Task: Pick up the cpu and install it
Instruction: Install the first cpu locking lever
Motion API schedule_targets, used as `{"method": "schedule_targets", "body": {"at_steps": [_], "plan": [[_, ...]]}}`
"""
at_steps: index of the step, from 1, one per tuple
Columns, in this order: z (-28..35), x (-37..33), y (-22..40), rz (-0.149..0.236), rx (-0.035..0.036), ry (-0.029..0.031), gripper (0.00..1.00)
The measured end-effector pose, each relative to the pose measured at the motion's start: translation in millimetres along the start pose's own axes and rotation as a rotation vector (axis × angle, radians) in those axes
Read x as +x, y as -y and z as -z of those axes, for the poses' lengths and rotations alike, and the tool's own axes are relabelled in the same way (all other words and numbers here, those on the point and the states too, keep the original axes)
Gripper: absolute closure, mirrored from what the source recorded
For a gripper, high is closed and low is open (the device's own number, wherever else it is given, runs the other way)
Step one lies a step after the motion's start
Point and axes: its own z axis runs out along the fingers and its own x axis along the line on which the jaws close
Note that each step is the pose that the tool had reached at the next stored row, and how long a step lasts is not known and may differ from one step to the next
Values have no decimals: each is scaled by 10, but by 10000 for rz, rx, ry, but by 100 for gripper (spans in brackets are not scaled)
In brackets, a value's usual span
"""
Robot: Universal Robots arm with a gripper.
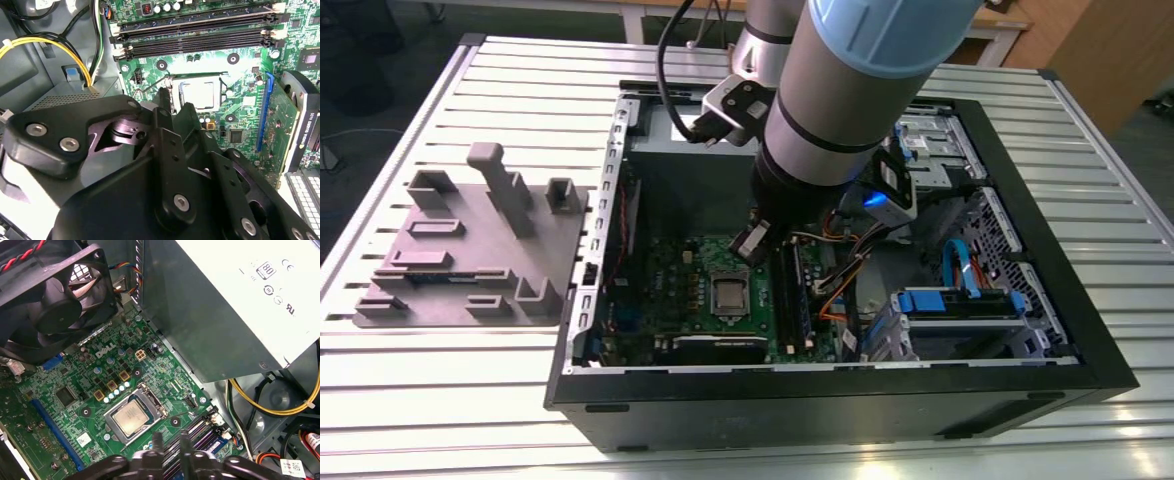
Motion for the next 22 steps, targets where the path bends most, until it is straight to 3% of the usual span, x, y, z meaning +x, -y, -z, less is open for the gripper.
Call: {"method": "schedule_targets", "body": {"at_steps": [1,4,7,9,13,15,19,22], "plan": [[0,0,0,0,0,0,70],[0,0,0,0,0,0,70],[0,0,0,0,0,0,78],[0,0,0,0,1,1,90],[0,0,0,1,1,1,90],[0,0,0,0,1,1,89],[0,0,0,0,2,1,70],[0,0,0,0,2,1,70]]}}
